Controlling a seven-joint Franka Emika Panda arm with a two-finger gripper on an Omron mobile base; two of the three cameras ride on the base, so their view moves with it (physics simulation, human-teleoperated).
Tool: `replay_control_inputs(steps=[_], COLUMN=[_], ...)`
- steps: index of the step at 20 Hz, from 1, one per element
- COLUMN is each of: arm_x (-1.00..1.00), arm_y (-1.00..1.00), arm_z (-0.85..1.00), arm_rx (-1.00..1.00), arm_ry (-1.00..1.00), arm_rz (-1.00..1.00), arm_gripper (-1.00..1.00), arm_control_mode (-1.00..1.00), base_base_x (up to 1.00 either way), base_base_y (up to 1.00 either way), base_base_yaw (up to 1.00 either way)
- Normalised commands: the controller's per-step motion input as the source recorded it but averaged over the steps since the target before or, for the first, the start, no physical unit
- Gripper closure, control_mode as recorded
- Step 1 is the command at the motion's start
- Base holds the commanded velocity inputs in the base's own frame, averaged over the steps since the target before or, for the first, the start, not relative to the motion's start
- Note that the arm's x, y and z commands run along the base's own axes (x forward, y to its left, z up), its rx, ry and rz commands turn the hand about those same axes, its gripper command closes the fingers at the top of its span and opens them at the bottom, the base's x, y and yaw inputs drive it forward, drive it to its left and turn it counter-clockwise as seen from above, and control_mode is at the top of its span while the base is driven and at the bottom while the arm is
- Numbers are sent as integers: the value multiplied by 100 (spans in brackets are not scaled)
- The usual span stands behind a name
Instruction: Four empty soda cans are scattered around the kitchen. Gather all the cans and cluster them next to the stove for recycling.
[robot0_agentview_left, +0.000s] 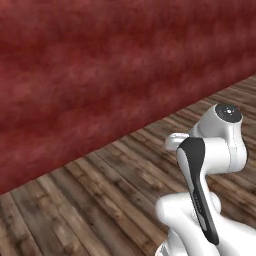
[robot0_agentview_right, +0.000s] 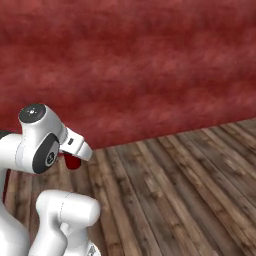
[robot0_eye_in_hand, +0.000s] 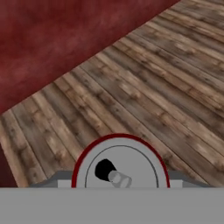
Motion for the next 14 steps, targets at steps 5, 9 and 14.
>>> replay_control_inputs(steps=[5,9,14], arm_x=[0,0,0], arm_y=[0,0,0], arm_z=[0,0,0], arm_rx=[0,0,0], arm_ry=[0,0,0], arm_rz=[0,0,0], arm_gripper=[100,100,100], arm_control_mode=[100,100,100], base_base_x=[40,48,61], base_base_y=[0,1,8], base_base_yaw=[-31,-31,-28])
